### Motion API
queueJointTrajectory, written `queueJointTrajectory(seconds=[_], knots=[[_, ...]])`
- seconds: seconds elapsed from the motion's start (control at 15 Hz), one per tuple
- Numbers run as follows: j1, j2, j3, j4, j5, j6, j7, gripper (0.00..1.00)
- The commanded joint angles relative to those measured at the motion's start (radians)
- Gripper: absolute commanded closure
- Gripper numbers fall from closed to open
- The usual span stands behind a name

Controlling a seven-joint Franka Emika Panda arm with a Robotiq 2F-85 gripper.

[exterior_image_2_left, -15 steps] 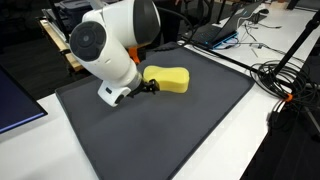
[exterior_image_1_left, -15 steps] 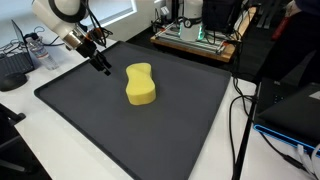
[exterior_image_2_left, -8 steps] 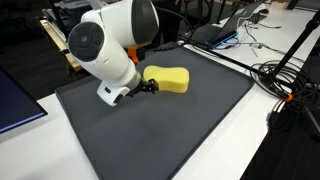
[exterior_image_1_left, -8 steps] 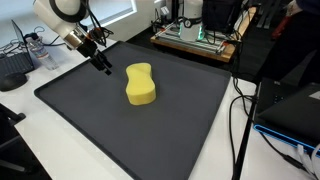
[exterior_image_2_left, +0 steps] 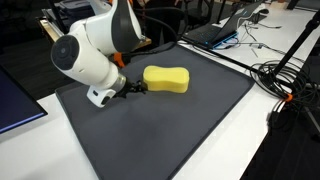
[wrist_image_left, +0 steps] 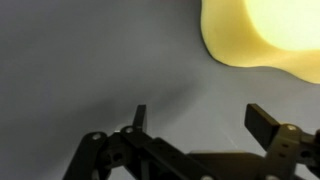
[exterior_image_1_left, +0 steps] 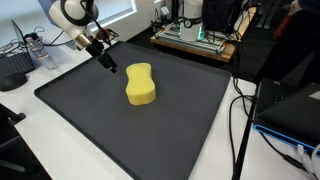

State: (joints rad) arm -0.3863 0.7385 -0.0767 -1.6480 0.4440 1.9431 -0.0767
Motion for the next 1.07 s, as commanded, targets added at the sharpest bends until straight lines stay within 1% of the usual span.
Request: queueJointTrajectory(seconds=[0.0,0.13,0.33,0.53,0.67,1.0], knots=[[-0.072,-0.121,0.020,-0.183,0.124,0.067,-0.130,0.00],[-0.103,-0.159,0.023,-0.239,0.212,0.091,-0.195,0.00],[-0.118,-0.201,0.003,-0.296,0.308,0.083,-0.284,0.00],[-0.110,-0.244,-0.021,-0.358,0.360,0.079,-0.355,0.00],[-0.098,-0.272,-0.038,-0.403,0.374,0.091,-0.383,0.00],[-0.094,-0.349,-0.074,-0.528,0.428,0.128,-0.443,0.00]])
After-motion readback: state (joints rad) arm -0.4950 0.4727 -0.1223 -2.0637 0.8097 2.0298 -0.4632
